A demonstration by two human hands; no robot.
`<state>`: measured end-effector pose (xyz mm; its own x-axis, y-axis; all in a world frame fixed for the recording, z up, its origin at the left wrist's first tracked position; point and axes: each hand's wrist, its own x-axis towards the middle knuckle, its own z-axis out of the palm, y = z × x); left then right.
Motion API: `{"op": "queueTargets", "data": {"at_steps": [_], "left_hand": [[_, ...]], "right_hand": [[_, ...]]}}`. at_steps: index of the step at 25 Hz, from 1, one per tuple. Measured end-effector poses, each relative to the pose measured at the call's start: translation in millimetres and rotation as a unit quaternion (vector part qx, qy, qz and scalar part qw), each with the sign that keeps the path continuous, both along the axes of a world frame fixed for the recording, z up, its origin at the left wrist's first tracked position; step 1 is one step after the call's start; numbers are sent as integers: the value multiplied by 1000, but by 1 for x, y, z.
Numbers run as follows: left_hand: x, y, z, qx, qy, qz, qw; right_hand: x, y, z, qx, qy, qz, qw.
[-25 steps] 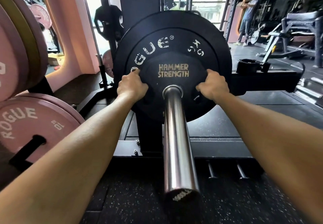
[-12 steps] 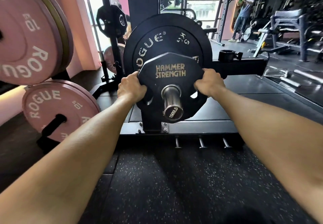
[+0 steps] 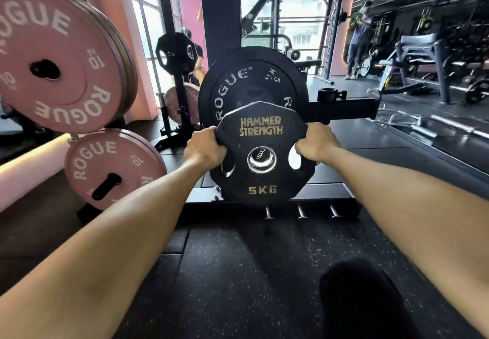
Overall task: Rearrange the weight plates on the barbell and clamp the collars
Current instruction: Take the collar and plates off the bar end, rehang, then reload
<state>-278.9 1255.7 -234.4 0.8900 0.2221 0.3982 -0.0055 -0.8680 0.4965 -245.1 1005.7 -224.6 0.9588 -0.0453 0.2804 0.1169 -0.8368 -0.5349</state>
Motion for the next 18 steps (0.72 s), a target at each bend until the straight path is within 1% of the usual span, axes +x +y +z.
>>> {"op": "queueTargets", "data": {"at_steps": [5, 7, 9, 11, 14, 16, 18], "left_hand": [[-25, 6, -12, 16, 13, -23, 1000], [-30, 9, -6, 22, 11, -25, 999], [-32, 13, 11, 33, -9, -25, 999], [-32, 15, 36, 53, -37, -26, 998], [-24, 18, 89, 78, -69, -18, 994], [-14, 19, 131, 99, -87, -13, 991], [0, 21, 174, 96, -97, -10, 991]], "right_hand": [[-25, -2, -13, -13, 21, 6, 1000], [-31, -3, -8, -16, 16, 10, 1000], [-34, -3, 8, -20, -1, 16, 1000], [-33, -4, 33, -22, -24, 19, 999], [-24, -3, 83, -23, -63, 28, 997], [-10, -4, 122, -28, -83, 39, 995], [8, -4, 168, -33, -88, 53, 994]]}}
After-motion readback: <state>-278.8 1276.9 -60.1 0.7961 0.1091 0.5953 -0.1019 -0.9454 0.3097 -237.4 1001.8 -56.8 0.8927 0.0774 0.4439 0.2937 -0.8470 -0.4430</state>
